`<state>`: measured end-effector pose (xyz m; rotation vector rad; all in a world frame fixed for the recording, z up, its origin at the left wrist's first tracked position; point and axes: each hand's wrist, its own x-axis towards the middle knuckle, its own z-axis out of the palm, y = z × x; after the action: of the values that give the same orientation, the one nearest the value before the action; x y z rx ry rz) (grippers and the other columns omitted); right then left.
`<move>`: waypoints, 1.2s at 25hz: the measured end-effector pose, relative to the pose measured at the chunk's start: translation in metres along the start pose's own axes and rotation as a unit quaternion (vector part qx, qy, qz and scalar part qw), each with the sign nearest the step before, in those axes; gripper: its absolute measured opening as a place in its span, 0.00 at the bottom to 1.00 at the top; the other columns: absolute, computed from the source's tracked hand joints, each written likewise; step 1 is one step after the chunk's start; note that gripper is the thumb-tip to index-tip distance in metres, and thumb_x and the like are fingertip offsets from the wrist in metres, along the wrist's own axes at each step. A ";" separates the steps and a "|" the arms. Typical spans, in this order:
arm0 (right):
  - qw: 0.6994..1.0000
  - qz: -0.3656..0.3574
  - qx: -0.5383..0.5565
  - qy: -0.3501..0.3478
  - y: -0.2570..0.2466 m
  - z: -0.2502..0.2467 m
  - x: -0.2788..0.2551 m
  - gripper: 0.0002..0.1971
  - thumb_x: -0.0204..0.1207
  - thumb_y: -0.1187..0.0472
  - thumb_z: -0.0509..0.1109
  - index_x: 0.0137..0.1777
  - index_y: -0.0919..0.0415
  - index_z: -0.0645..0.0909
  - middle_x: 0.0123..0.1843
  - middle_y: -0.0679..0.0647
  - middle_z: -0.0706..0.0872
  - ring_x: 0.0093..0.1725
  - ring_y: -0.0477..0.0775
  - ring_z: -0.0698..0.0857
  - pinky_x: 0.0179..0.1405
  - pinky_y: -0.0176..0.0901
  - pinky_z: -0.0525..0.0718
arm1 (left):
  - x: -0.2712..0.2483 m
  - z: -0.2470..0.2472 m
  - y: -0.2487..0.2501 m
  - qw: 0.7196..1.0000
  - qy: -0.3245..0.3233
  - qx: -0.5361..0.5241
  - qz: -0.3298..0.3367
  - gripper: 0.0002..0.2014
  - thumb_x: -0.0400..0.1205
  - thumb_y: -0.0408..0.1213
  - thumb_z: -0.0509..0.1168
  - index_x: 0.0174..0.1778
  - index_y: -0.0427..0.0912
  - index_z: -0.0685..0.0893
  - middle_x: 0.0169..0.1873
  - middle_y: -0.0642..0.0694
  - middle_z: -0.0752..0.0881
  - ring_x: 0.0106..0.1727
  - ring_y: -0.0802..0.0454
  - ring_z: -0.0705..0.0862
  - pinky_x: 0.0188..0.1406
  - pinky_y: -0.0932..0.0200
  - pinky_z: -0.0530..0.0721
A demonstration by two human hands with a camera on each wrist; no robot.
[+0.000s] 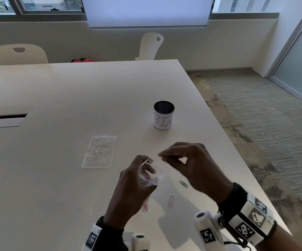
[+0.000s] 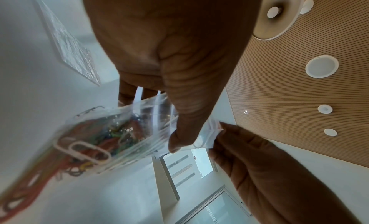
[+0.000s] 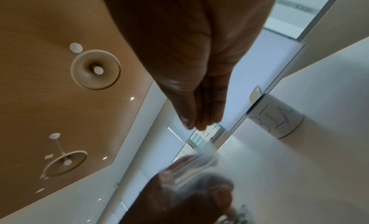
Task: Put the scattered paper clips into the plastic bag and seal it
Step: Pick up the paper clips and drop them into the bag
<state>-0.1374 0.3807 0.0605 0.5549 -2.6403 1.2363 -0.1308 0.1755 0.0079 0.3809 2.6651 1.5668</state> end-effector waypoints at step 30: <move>0.987 0.059 0.083 0.122 -0.033 0.030 -0.056 0.06 0.79 0.68 0.78 0.46 0.57 0.87 0.41 0.45 0.92 0.43 0.47 0.92 0.48 0.36 0.89 | -0.040 0.006 0.003 1.000 -0.002 0.013 -0.020 0.22 0.76 0.35 0.81 0.59 0.57 0.80 0.45 0.59 0.91 0.46 0.61 0.91 0.42 0.71 0.86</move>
<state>-0.0725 0.3526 0.0472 0.2530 -2.4108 1.4652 -0.0907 0.1738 0.0037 0.3297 2.6740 1.5212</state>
